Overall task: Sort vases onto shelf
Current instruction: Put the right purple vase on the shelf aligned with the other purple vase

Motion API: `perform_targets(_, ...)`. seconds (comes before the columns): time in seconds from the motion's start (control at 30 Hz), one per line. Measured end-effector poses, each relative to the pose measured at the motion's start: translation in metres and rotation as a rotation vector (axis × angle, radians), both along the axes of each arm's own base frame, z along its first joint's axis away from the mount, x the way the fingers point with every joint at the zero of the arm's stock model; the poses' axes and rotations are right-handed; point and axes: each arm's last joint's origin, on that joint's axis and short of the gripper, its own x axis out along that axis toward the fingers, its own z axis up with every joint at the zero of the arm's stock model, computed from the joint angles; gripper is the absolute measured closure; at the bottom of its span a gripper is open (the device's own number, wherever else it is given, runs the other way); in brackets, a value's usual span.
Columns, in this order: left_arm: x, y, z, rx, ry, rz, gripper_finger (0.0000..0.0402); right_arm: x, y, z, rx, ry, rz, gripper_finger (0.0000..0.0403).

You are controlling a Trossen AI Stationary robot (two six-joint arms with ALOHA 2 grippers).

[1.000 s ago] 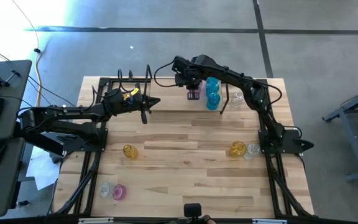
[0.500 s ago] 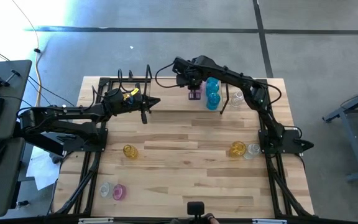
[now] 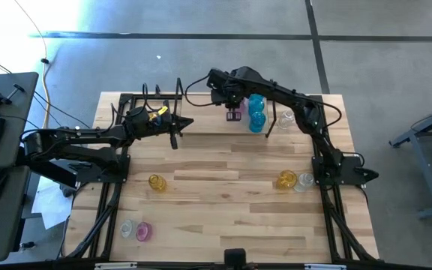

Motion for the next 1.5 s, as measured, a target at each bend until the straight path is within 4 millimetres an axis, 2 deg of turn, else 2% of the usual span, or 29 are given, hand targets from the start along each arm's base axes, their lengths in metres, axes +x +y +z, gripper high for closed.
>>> perform_targets(0.2, 0.0, 0.0, 0.0, -0.001, 0.004, 0.0, 0.0397, -0.029, -0.001, 0.02, 0.041, 0.046, -0.13, 0.0397)
perform_targets(0.47, 0.0, 0.0, -0.001, 0.004, 0.007, 0.0, 0.0397, -0.045, -0.027, 0.001, 0.088, 0.114, -0.236, 0.0402)
perform_targets(0.77, 0.0, 0.0, -0.001, 0.005, 0.007, 0.0, 0.0397, -0.043, -0.033, -0.014, 0.127, 0.098, -0.228, 0.0402)
perform_targets(1.5, 0.0, 0.0, -0.001, 0.004, 0.009, 0.0, 0.0397, -0.044, -0.029, -0.007, 0.13, 0.06, -0.237, 0.0403)
